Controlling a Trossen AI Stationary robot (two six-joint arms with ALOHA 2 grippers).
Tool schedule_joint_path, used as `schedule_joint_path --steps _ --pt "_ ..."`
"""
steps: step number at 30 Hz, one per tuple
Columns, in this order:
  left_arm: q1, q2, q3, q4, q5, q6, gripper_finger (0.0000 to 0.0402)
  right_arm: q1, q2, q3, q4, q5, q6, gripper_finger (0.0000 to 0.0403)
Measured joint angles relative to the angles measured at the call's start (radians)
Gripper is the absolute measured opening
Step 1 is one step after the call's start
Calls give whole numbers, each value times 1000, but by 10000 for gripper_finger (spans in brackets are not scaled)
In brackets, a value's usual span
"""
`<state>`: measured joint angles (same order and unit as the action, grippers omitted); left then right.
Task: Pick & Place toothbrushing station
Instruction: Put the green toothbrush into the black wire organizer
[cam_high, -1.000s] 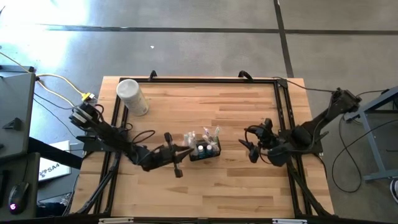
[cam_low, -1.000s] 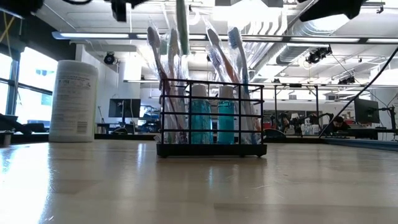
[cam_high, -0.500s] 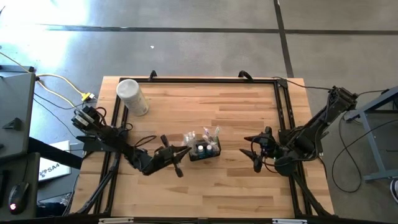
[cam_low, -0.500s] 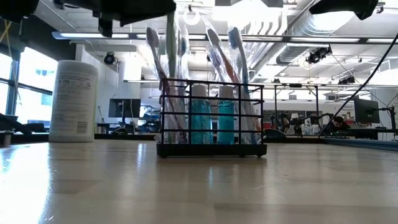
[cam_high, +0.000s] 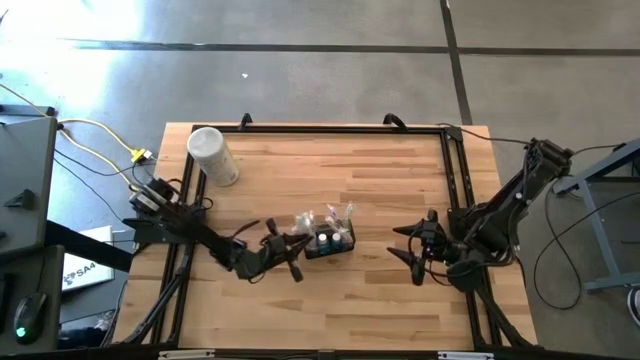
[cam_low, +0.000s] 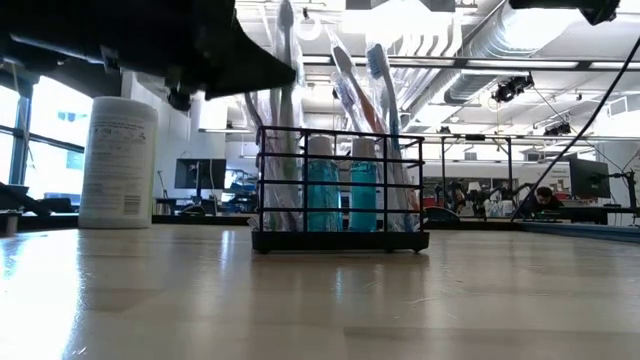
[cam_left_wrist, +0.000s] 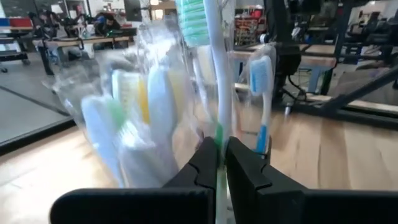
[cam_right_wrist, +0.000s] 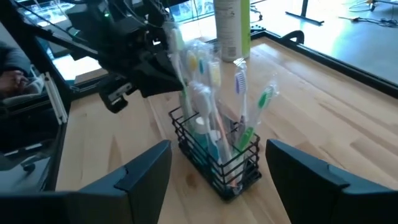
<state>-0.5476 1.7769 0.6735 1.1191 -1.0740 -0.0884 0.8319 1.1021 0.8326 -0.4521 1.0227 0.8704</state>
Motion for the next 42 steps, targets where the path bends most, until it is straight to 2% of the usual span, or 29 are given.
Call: schedule_joint_path --steps 7,13,18,23,39,42 --pt "-2 46 0 7 9 -49 10 6 44 0 23 -4 -1 254" --pt "-2 48 0 2 21 -49 33 6 61 0 24 -8 -2 254" --pt "-2 48 0 -42 97 -47 42 6 62 0 24 -6 -5 254" --pt "-2 48 0 -83 114 -17 44 6 62 0 24 -8 -7 254" --pt "-2 47 5 -73 125 46 48 6 62 0 24 -20 -9 254" --pt "-2 47 26 -75 124 89 62 6 62 0 24 -27 -10 254"
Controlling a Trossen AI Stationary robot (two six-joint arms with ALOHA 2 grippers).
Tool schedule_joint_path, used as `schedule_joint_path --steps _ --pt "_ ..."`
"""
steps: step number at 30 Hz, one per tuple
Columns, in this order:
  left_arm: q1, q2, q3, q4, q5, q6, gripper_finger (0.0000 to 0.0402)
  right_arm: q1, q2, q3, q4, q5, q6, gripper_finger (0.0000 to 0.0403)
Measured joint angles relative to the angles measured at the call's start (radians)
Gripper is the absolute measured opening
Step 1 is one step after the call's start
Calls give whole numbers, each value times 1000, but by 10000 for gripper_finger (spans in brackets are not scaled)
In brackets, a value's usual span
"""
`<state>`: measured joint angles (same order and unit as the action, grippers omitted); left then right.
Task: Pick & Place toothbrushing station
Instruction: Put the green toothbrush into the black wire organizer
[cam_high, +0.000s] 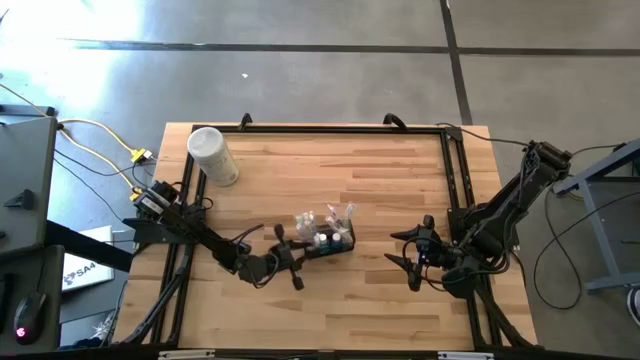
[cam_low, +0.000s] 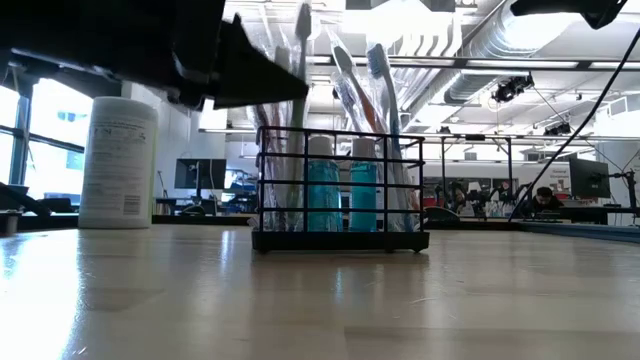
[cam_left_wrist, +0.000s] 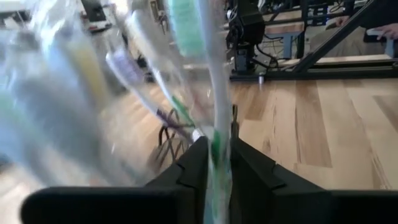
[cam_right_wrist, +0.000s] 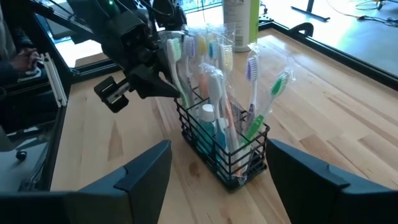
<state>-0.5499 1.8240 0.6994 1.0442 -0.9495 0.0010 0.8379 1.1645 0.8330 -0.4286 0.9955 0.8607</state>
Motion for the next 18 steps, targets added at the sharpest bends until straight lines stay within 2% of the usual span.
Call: schedule_joint_path --steps 11,14,18 --pt "0 -1 32 -110 -11 -5 205 0 0 0 0 -28 0 254" --pt "-4 -16 32 -102 -45 19 225 0 0 0 0 -32 0 254" --pt "-20 -60 33 -109 -96 28 230 0 0 0 0 -32 -1 254"
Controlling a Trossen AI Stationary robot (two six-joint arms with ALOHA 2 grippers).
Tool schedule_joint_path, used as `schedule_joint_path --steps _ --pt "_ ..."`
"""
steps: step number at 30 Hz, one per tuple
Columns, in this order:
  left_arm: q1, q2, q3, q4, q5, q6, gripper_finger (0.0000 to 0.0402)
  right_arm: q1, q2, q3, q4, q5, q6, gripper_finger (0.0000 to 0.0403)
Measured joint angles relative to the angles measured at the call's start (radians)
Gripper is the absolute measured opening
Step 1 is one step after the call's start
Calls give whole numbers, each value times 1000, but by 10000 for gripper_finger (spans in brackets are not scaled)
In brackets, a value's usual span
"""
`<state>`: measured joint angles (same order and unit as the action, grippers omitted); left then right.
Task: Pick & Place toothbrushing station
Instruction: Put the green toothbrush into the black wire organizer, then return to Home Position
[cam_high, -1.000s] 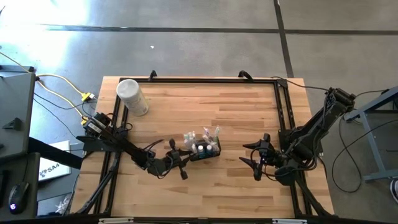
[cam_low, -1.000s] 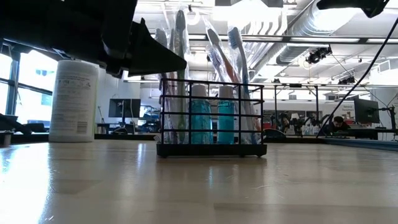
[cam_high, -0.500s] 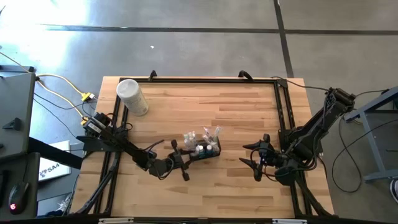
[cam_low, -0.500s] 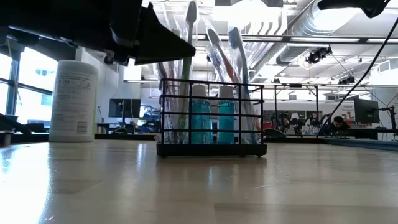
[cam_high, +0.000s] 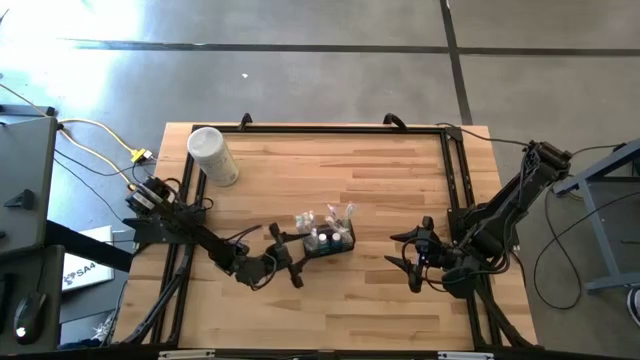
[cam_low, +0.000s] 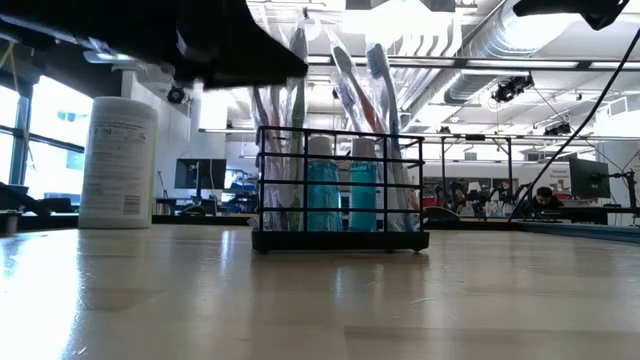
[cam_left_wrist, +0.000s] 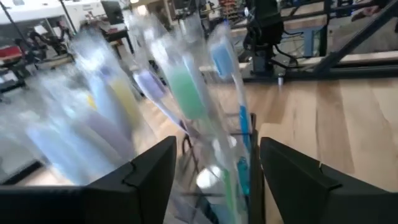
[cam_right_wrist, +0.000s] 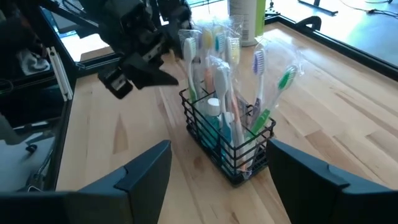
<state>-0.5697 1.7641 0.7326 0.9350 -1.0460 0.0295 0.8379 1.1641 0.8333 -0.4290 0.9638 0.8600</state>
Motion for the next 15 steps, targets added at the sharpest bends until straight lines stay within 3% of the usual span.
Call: schedule_joint_path --steps 8,15 --pt "-69 -122 0 2 -49 172 230 -1 0 0 1 8 -62 254" --pt "-136 -291 0 -58 -96 407 212 -14 -57 30 26 30 -315 236"
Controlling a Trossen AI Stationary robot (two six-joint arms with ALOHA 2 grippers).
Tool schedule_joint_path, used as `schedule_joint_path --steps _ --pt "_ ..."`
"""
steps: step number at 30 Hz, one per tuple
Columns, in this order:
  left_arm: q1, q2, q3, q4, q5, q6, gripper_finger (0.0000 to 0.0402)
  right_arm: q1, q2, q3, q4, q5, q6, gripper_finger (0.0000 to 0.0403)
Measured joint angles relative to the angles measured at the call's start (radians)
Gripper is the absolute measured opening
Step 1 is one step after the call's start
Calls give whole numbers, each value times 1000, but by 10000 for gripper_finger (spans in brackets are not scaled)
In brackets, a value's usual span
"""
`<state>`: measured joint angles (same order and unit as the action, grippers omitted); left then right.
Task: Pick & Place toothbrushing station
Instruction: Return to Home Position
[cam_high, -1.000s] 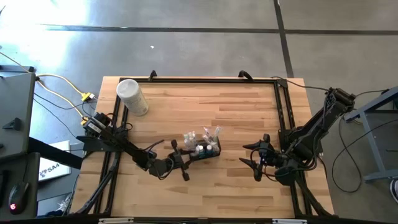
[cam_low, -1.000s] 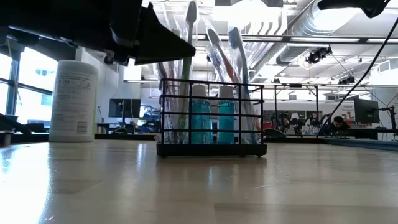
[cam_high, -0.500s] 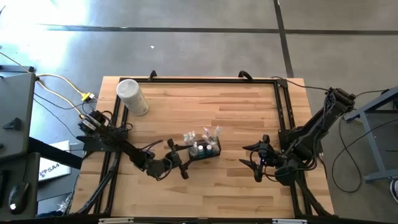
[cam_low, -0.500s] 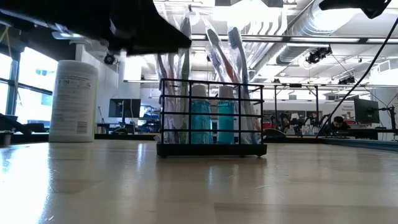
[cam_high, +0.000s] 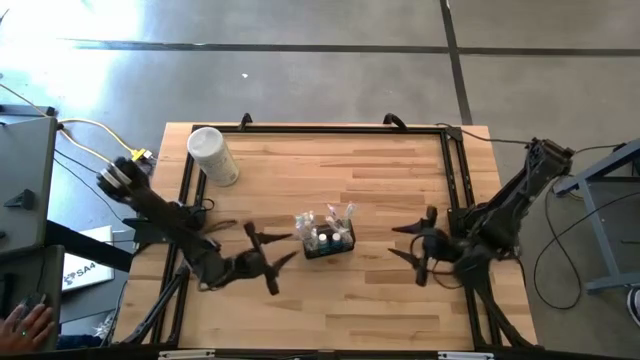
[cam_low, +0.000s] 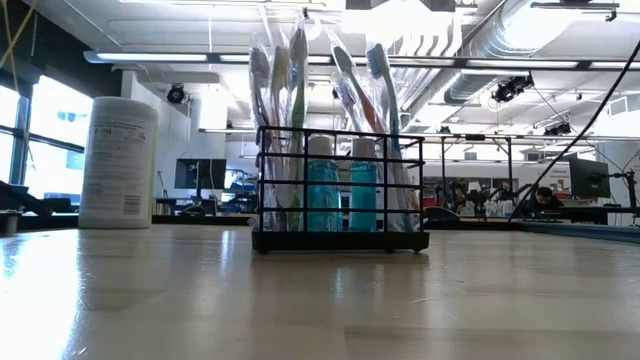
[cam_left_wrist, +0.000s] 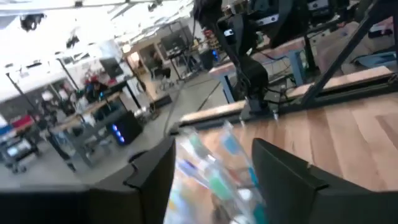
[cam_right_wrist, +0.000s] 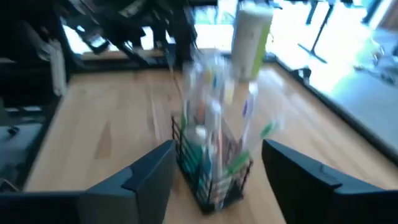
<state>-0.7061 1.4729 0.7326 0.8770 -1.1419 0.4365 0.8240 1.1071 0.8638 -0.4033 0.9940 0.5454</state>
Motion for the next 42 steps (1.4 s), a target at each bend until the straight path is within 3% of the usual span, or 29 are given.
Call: schedule_joint_path --steps 2,6,9,11,15,19,22,28,32,42 --pt "1 -79 0 -104 1 14 184 1 -48 13 4 -7 -85 214" --pt "58 -296 0 -521 50 -95 96 -16 -153 15 -10 -46 -235 144" --pt "154 -485 0 -884 206 -289 20 -53 -249 11 -62 -90 -266 68" --pt "242 -604 0 -1096 329 -410 12 -88 -313 -7 -82 -116 -283 22" --pt "418 -781 -6 -1334 593 -512 4 -165 -444 -107 -37 -211 -312 6" --pt "518 -900 -85 -1280 794 -457 2 -252 -552 -284 225 -359 -419 4" --pt "548 -963 -189 -1186 867 -421 2 -317 -614 -429 435 -492 -494 3" --pt "549 -1055 -426 -981 922 -417 1 -449 -650 -636 652 -614 -487 3" --pt "549 -1103 -546 -926 935 -436 1 -515 -649 -719 757 -702 -486 4" --pt "549 -1279 -677 -915 991 -468 0 -598 -651 -792 807 -768 -464 3"
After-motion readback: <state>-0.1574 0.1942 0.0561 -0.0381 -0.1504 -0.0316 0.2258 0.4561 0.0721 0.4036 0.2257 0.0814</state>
